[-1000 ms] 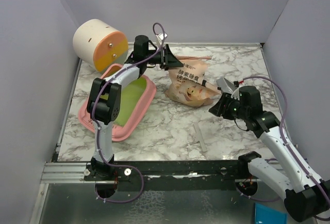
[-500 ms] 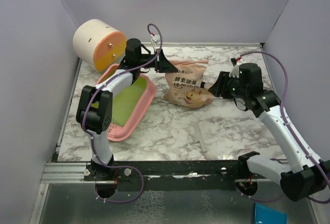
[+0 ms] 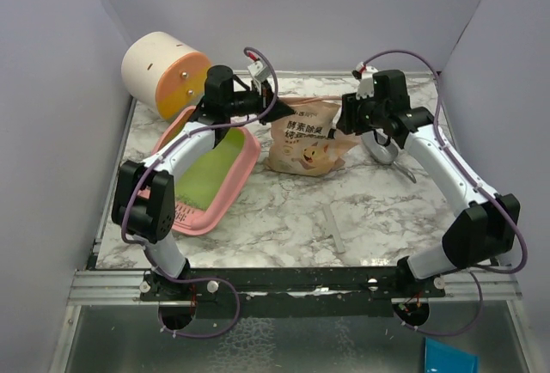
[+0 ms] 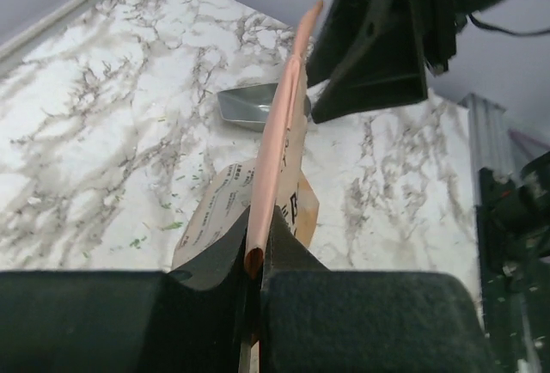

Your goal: Fill the litter box with clean litter

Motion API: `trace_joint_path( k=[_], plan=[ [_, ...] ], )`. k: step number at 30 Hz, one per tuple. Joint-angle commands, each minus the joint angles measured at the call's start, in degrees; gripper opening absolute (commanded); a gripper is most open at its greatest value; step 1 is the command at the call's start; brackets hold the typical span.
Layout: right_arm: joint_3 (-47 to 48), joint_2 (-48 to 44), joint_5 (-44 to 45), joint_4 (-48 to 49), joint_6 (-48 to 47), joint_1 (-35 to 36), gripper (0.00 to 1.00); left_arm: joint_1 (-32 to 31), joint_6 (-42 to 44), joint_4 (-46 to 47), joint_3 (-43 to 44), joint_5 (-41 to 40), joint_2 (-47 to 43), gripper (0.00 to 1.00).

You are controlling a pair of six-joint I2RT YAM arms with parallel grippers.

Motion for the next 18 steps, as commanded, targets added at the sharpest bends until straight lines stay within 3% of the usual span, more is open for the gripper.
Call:
trace_joint_path(
  k=[1,6,10,18],
  plan=[
    [3.5,3.1,-2.0,5.2,-3.1,-1.7,0.49,-4.0,18.5,6.5,-1.9,-4.2,-7.7,0.00],
    [1.8,6.1,-8.5,5.4,-3.7,-10.8,0.57,-4.5,20.2,7.0,-1.8,-4.6,-6.8,0.00],
    [-2.3,7.5,-19.5,10.3,0.7,-19.0,0.58,-4.5,19.7,12.5,-4.1,-6.0,-6.6,0.00],
    [-2.2,13.3,-37.3,12.1,1.9,-19.9,0.56,-4.5,17.4,23.5,-8.0,-6.7,-6.4,0.00]
  ],
)
